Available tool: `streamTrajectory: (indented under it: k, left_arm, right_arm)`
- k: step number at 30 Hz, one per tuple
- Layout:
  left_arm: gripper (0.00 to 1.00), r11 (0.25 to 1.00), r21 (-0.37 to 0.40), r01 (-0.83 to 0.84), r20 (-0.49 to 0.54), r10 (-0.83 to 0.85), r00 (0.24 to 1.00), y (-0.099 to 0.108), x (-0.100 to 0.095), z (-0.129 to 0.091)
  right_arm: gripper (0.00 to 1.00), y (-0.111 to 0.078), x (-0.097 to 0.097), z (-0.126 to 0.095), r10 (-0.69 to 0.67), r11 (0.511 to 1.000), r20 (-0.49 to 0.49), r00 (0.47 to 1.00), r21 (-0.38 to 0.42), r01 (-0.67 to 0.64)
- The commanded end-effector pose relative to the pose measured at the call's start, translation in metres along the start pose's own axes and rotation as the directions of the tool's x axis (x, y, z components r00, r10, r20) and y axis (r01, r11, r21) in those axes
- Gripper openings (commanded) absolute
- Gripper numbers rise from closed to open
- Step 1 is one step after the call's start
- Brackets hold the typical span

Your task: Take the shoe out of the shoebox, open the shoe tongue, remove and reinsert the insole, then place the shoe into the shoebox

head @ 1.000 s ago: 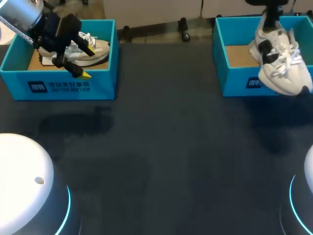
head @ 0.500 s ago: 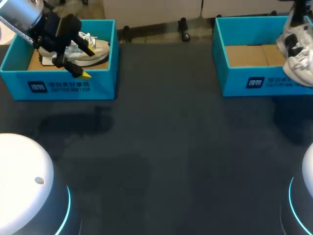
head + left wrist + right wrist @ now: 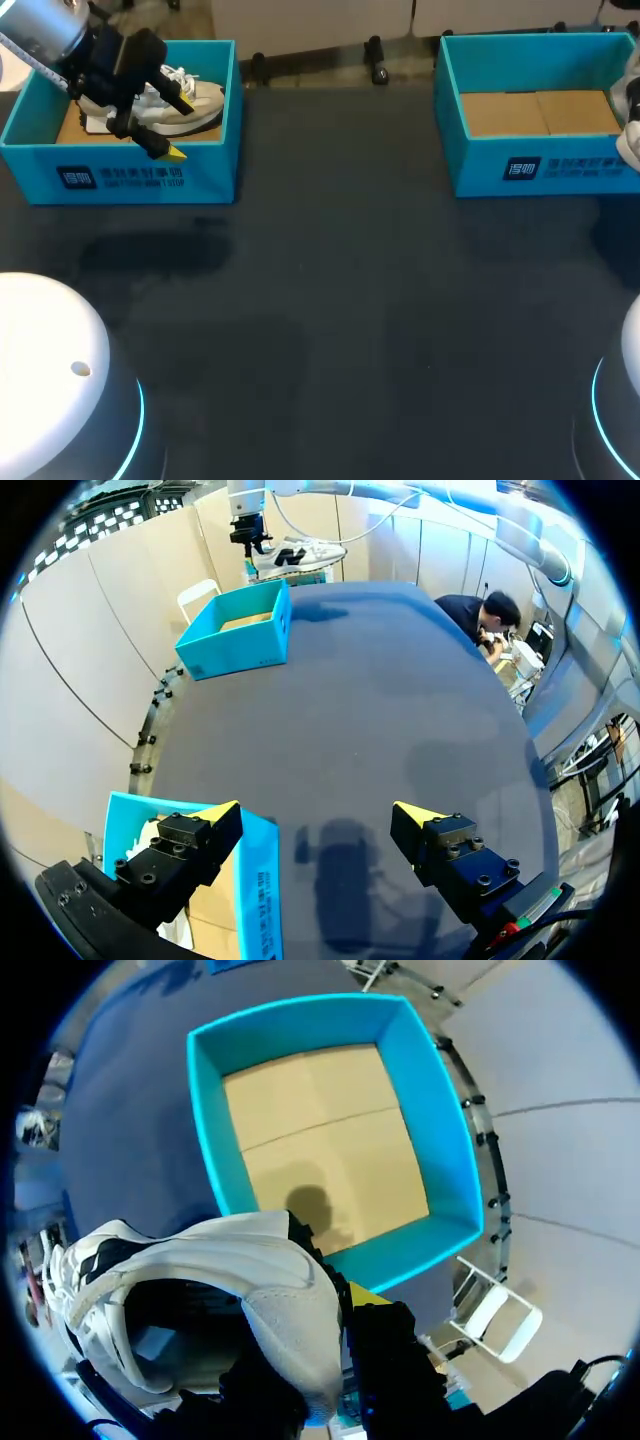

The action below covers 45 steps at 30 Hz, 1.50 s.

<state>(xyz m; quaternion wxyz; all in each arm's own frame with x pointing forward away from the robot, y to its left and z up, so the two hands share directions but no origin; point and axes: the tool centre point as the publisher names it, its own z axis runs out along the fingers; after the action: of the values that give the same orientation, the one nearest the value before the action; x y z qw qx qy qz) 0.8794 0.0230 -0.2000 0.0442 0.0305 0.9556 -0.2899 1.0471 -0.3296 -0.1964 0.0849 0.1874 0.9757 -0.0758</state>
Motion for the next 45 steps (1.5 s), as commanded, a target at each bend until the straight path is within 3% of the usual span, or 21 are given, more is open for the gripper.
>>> streamTrajectory:
  k: [1,5,10,14,21,27,33,45]
  left_arm:
    - [1.0,1.0,-0.002,-0.001,0.001,0.001,1.0,0.0,0.001,0.0]
    - [1.0,1.0,-0.002,-0.001,0.001,0.001,1.0,0.0,0.001,0.0]
    - [1.0,1.0,-0.002,-0.001,0.001,0.001,1.0,0.0,0.001,0.0]
    - [1.0,1.0,-0.002,-0.001,0.001,0.001,1.0,0.0,0.001,0.0]
    - [1.0,1.0,-0.002,-0.001,0.001,0.001,1.0,0.0,0.001,0.0]
    - [1.0,1.0,-0.002,-0.001,0.001,0.001,1.0,0.0,0.001,0.0]
    - [1.0,1.0,-0.002,-0.001,0.001,0.001,1.0,0.0,0.001,0.0]
    - [1.0,1.0,-0.002,-0.001,0.001,0.001,1.0,0.0,0.001,0.0]
  right_arm:
    - [0.0,-0.006,0.0,-0.003,0.088,0.996,0.006,0.996,-0.006,-0.088]
    - [0.0,-0.013,0.003,-0.001,0.218,0.976,0.025,0.976,-0.001,-0.218]
    - [0.0,-0.023,0.007,0.001,0.429,0.903,0.027,0.903,0.018,-0.43]
    - [0.0,-0.027,0.01,0.002,0.561,0.826,0.014,0.828,0.054,-0.561]
    - [0.0,-0.036,0.01,-0.003,0.753,0.657,0.029,0.658,0.02,-0.753]
    - [0.0,-0.035,0.009,-0.004,0.837,0.544,0.054,0.544,0.029,-0.839]
    - [0.0,-0.034,0.015,-0.005,0.893,0.434,0.081,0.442,0.093,-0.896]
    - [0.0,-0.039,0.018,-0.002,0.911,0.388,0.102,0.399,0.106,-0.915]
